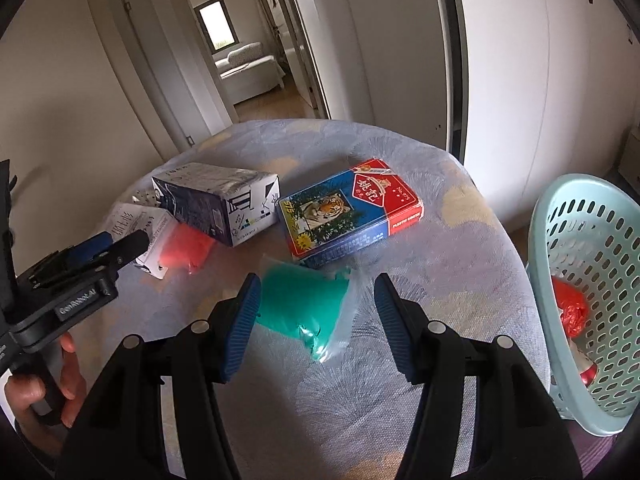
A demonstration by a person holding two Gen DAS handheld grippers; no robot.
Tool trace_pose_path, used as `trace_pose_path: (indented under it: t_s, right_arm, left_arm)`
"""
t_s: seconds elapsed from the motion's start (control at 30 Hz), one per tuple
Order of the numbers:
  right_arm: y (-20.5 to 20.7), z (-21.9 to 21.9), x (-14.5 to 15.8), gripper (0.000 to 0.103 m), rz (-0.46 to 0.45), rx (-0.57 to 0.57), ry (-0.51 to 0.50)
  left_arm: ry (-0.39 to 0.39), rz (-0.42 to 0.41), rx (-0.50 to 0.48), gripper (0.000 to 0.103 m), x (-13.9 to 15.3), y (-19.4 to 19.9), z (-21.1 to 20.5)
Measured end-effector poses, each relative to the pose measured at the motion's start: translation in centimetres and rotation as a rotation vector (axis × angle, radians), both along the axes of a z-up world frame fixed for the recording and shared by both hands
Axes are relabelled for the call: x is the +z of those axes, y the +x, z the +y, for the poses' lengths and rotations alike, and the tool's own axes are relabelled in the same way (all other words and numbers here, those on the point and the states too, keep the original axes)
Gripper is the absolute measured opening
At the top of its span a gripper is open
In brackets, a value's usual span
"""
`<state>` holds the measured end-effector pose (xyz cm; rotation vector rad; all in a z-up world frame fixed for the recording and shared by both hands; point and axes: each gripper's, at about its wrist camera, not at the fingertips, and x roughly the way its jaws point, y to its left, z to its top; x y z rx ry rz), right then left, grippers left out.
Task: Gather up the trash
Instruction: 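Move both tools back over the table toward the milk cartons, then grasp the white milk carton with the left tool while the right tool grasps the cow-print carton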
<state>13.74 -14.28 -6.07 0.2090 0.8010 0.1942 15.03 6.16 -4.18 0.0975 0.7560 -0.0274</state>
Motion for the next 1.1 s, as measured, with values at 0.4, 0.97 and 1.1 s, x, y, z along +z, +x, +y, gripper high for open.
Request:
trace_pose_path:
  t_s: [0.4,0.97,1.1]
  right_arm:
    - [0.6,0.1,-0.3,0.055,0.012,0.051,0.022]
    - [-1.8,0.5,1.4,0.055,-0.159,0.049,-0.003]
    - [-1.1,1.1,1.3,0.056,-0.123,0.070,-0.024]
  left_arm:
    - [-0.039,0.058,0.113,0.056,-0.6,-4.1,5.2]
    - [-0.320,0.147,0.317,0.087,-0.3,1.9,7.9]
    - [-0.254,0.178,0.338,0.081,-1.3,2.7,6.9]
